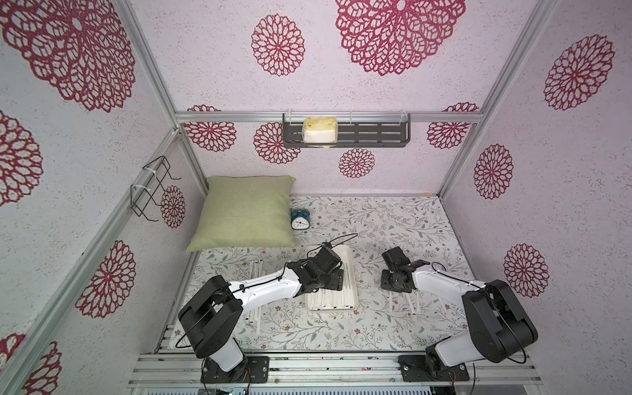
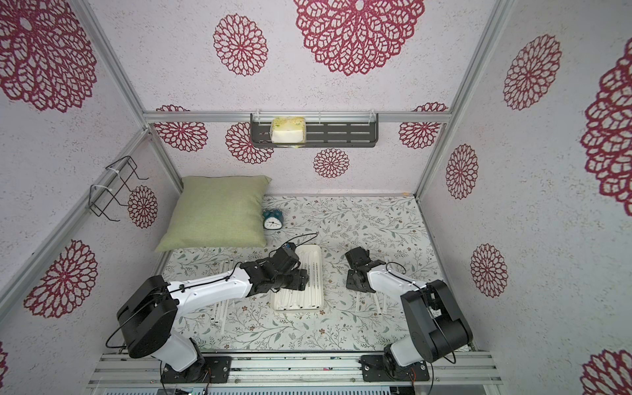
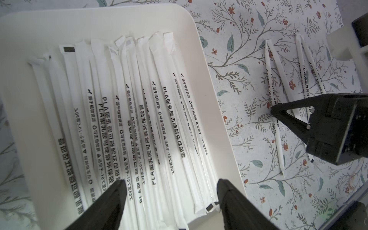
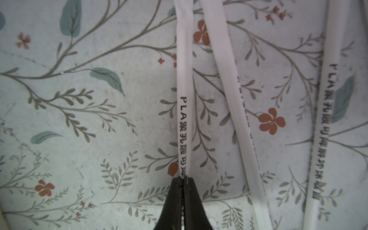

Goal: Put the straws into the storage box
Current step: Pick up the straw from the center of the board, then place the straw in the storage box.

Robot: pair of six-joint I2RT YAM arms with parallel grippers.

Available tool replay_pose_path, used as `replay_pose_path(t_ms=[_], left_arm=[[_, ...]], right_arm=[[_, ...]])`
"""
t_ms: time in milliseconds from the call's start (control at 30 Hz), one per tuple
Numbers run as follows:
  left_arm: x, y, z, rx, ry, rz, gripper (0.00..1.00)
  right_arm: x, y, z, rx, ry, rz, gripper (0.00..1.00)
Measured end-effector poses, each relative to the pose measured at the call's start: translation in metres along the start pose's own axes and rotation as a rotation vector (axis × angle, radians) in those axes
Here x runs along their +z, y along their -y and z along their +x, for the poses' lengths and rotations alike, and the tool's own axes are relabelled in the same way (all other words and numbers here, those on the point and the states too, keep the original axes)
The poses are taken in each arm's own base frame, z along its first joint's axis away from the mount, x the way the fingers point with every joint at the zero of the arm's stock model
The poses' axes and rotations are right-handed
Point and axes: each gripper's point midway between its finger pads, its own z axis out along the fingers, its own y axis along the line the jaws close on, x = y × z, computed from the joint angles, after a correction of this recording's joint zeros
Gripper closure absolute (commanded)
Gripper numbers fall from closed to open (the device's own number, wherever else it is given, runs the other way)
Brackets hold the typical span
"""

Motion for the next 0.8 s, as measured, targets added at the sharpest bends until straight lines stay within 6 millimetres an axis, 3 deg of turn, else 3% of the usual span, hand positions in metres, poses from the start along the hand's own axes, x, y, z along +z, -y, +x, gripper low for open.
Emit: replay_pose_path(t_ms=[133, 300, 567, 700, 800], left_arm=[[-0.004, -0.018, -0.001, -0.047, 0.009, -0.013, 0.22], [-0.019, -0.043, -0.011, -0.120, 0.056, -0.030, 0.22], [-0.050, -0.087, -0.032, -0.215, 0.152, -0.113, 0.22], [-0.054, -0.097, -0.029, -0.223, 0.156, -0.143, 0.21], [-0.053, -0.100, -0.023, -0.223, 0.143, -0.150, 0.21]], right_arm=[[-0.012, -0.022, 0.001, -0.061, 0.000, -0.027, 0.95], [-0.044, -0.070, -0.021, -0.100, 0.068, -0.127, 0.96], [-0.103, -0.174, -0.034, -0.108, 0.146, -0.355, 0.98], [-0.098, -0.215, -0.021, -0.092, 0.129, -0.413, 0.98], [-0.080, -0.227, -0.007, -0.072, 0.095, -0.404, 0.98]])
